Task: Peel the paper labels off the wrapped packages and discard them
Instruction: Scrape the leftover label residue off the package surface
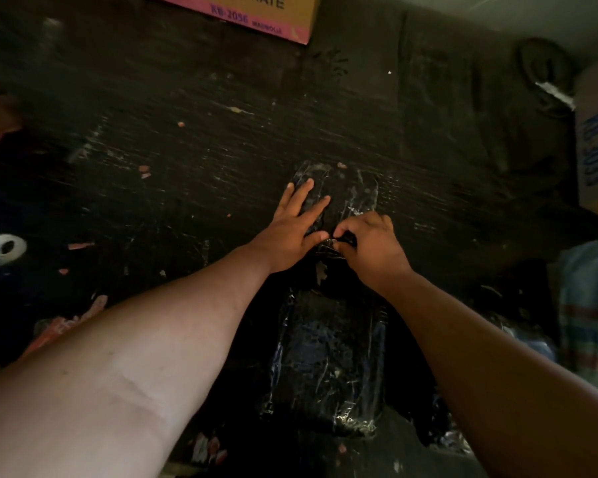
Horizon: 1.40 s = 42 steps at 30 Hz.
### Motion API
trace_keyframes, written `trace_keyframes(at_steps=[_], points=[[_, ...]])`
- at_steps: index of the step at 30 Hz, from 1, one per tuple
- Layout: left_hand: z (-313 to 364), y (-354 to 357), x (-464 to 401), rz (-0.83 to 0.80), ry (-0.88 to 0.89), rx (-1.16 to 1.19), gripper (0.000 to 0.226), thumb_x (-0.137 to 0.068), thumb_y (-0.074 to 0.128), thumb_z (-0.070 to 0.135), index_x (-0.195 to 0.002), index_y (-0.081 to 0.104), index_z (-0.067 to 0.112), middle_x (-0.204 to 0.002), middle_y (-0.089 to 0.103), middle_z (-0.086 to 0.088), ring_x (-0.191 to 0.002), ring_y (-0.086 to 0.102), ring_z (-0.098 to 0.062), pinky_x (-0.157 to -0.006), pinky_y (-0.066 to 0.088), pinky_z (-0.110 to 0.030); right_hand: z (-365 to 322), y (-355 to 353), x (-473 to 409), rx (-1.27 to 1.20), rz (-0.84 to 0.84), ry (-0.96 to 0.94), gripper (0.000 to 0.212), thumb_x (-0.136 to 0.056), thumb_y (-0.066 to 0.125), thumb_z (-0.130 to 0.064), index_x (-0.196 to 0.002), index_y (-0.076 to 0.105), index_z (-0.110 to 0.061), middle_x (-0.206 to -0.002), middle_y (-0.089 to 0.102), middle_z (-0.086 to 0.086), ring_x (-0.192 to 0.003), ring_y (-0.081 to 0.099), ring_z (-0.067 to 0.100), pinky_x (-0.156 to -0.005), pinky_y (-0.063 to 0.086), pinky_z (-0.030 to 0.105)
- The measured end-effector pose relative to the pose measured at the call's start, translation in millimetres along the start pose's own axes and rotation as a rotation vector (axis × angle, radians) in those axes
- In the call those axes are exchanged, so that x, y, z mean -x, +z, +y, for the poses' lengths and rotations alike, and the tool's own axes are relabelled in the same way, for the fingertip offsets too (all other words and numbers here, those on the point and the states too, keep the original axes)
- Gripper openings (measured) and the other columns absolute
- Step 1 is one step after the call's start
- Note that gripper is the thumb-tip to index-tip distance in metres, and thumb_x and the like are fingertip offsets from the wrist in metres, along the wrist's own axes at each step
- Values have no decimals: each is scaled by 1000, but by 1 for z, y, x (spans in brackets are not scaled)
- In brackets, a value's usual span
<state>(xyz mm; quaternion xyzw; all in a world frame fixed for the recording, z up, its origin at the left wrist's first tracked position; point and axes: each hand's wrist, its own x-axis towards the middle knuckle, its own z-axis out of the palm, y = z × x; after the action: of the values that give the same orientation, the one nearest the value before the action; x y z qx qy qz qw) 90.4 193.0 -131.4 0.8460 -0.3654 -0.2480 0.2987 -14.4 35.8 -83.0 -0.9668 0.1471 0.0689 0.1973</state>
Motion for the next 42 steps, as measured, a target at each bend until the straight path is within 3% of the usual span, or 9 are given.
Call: trace_keyframes(at_steps=[24,31,39,42], points=[[-1,-5,-1,-36,5,-27,72,-101,53,43,-160,12,35,-164,-26,10,-149,-29,-21,-121,2,-46,-1,-1,-3,80,-11,-59,12,-91,63,-33,-103,66,-33,-107,49,2,-107,41,25,-90,43,35],[0,-5,-1,-44,-2,-23,72,-101,52,44,-159,12,36,-164,-27,11,-149,-29,-20,-122,2,-46,3,-8,0,-32,20,-67,13,-88,69,-28,-101,67,-27,-107,57,0,-106,48,19,-93,32,28],[-3,-2,0,-37,8,-25,72,-100,53,44,-159,13,36,-164,-25,11,-149,-29,-20,-122,2,-47,2,-6,1,88,-16,-84,18,-93,63,-34,-110,67,-29,-112,55,2,-111,44,23,-93,39,31],[-5,0,-2,-33,6,-27,71,-100,53,45,-159,13,36,-164,-25,11,-149,-28,-21,-122,3,-47,0,-5,2,137,-3,-94,16,-92,61,-36,-106,67,-30,-110,55,2,-110,46,25,-89,48,40]])
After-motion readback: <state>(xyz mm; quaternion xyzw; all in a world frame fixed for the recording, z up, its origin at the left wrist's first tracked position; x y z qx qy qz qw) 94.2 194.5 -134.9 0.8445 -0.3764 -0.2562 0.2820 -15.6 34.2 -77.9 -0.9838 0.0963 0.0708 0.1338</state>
